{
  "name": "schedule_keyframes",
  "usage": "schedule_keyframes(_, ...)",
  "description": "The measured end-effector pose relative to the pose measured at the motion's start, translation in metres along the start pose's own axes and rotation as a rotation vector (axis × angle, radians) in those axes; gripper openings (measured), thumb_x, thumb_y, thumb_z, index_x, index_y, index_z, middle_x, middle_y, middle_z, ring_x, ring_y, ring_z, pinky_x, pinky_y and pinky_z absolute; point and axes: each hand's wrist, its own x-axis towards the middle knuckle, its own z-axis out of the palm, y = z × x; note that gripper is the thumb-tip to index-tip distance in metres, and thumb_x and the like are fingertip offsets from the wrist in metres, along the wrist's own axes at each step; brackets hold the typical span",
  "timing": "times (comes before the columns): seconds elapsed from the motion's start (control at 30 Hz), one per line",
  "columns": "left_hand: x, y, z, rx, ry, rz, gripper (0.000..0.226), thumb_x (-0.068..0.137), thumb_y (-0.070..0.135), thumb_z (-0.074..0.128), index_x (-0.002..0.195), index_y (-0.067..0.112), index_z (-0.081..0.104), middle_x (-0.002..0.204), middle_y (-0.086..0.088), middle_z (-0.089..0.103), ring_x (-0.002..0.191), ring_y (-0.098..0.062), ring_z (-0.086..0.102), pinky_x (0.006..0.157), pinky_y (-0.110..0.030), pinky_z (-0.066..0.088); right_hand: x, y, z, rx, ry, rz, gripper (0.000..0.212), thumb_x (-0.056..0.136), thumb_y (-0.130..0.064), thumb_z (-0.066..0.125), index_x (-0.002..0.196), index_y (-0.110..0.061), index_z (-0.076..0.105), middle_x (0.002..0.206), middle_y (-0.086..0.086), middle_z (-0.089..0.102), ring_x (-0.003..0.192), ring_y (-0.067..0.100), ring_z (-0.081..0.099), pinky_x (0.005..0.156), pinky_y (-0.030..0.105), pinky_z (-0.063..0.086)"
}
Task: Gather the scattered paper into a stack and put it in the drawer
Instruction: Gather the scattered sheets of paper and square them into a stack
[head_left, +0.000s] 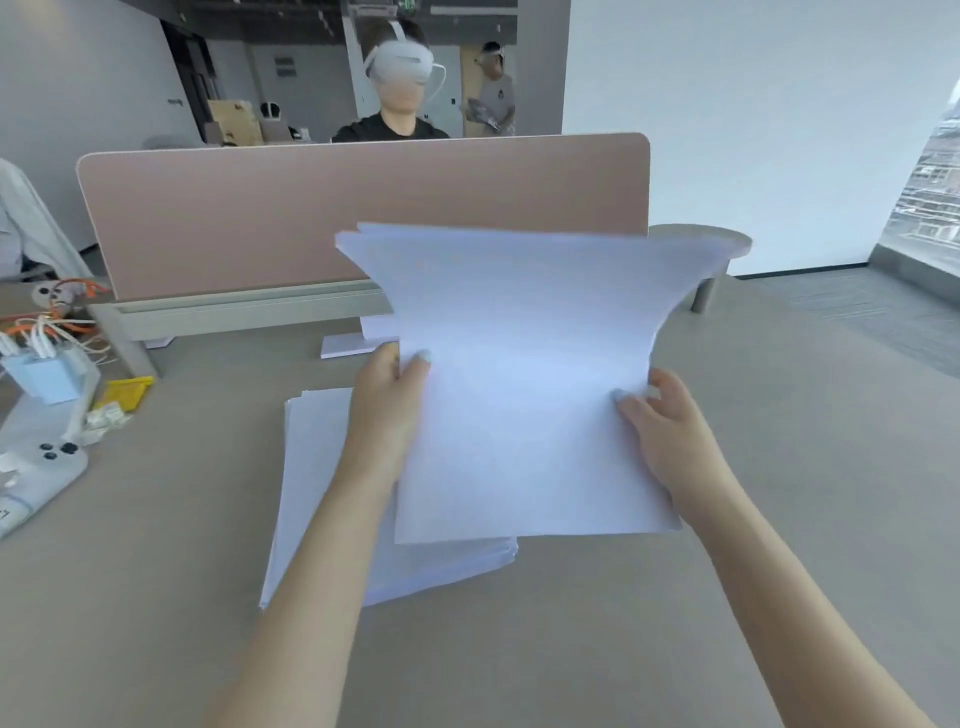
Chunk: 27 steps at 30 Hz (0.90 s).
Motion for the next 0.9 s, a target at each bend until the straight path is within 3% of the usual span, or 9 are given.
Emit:
schedule_keyframes(0.13,0.016,-0.045,-0.066,0.120,0.159,-0.106,0.023,0.085,0.027,0.055,0.066,0.017,0.046,0.063,-0.001,0.045,0.056,-0.018,0.038,0.054,-0.028,0.029,0.004,0.012,0.070,-0.136,-0.277,-0.062,0.020,0.088,-0.012,0.044,0.099,-0.018,0.059,0.092,0.021,0.066,0.073,0.024,0.062,0.068,0.034,0.050)
schedule_keyframes(0.3,0.010,-0.106,-0.095,0.511,0.071,-0.328,0.021,0.084,0.019,0.053,0.096,0.002,0.056,0.087,-0.010,0.060,0.076,-0.026,0.054,0.062,-0.033,0.040,-0.006,0.050,0.120,-0.441,-0.343,0.048,0.035,0.084,-0.012,0.042,0.112,-0.022,0.059,0.071,-0.008,0.053,0.059,0.012,0.049,0.051,0.025,0.033)
schedule_keyframes(0.37,0.009,-0.118,-0.101,0.591,0.075,-0.363,0.040,0.085,0.021,0.053,0.123,0.008,0.051,0.125,-0.015,0.053,0.113,-0.031,0.050,0.088,-0.039,0.043,-0.009,0.057,0.123,-0.535,-0.275,0.040,0.039,0.086,-0.016,0.044,0.123,-0.023,0.054,0.100,-0.004,0.054,0.086,0.018,0.057,0.065,0.029,0.042)
schedule_keyframes(0.43,0.008,-0.115,-0.100,0.529,0.053,-0.389,0.058,0.091,0.016,0.048,0.144,0.009,0.027,0.143,-0.011,0.037,0.123,-0.029,0.045,0.091,-0.036,0.039,-0.006,0.059,0.119,-0.608,-0.234,0.017,0.048,0.088,-0.023,0.047,0.135,-0.022,0.043,0.133,-0.001,0.043,0.116,0.024,0.050,0.087,0.033,0.044)
schedule_keyframes(0.5,0.013,-0.109,-0.097,0.317,-0.012,-0.439,0.054,0.093,0.008,0.042,0.145,0.009,0.026,0.129,-0.004,0.045,0.104,-0.023,0.055,0.080,-0.032,0.041,-0.001,0.058,0.116,-0.605,-0.283,0.049,0.050,0.089,-0.029,0.048,0.138,-0.022,0.041,0.137,0.000,0.046,0.120,0.025,0.049,0.093,0.035,0.043)
schedule_keyframes(0.6,0.028,-0.107,-0.104,-0.091,-0.017,-0.590,0.044,0.093,0.002,0.042,0.136,0.013,0.041,0.115,-0.001,0.063,0.105,-0.022,0.057,0.089,-0.032,0.047,0.002,0.057,0.115,-0.577,-0.374,0.100,0.039,0.086,-0.035,0.048,0.124,-0.024,0.051,0.115,-0.003,0.062,0.106,0.025,0.058,0.084,0.035,0.047)
schedule_keyframes(0.7,0.028,-0.102,-0.107,-0.321,-0.046,-0.714,0.011,0.093,0.017,0.048,0.087,0.015,0.057,0.070,0.004,0.060,0.063,-0.014,0.054,0.051,-0.025,0.050,0.004,0.059,0.109,-0.570,-0.345,0.123,0.035,0.081,-0.038,0.047,0.114,-0.028,0.055,0.103,-0.004,0.065,0.102,0.026,0.058,0.077,0.034,0.046)
schedule_keyframes(0.77,0.025,-0.101,-0.105,-0.353,-0.065,-0.733,0.019,0.090,0.030,0.053,0.077,0.017,0.056,0.059,0.005,0.058,0.055,-0.013,0.053,0.049,-0.022,0.046,0.005,0.059,0.105,-0.510,-0.338,0.121,0.026,0.080,-0.031,0.048,0.102,-0.023,0.059,0.092,-0.001,0.065,0.086,0.022,0.060,0.067,0.031,0.043)
schedule_keyframes(0.9,0.025,-0.105,-0.095,-0.245,-0.166,-0.721,0.029,0.085,0.039,0.060,0.104,0.016,0.063,0.096,-0.005,0.063,0.089,-0.022,0.057,0.071,-0.029,0.044,0.003,0.057,0.098,-0.435,-0.359,0.111,0.021,0.079,-0.025,0.047,0.090,-0.012,0.059,0.072,-0.002,0.050,0.061,0.017,0.043,0.055,0.028,0.030)
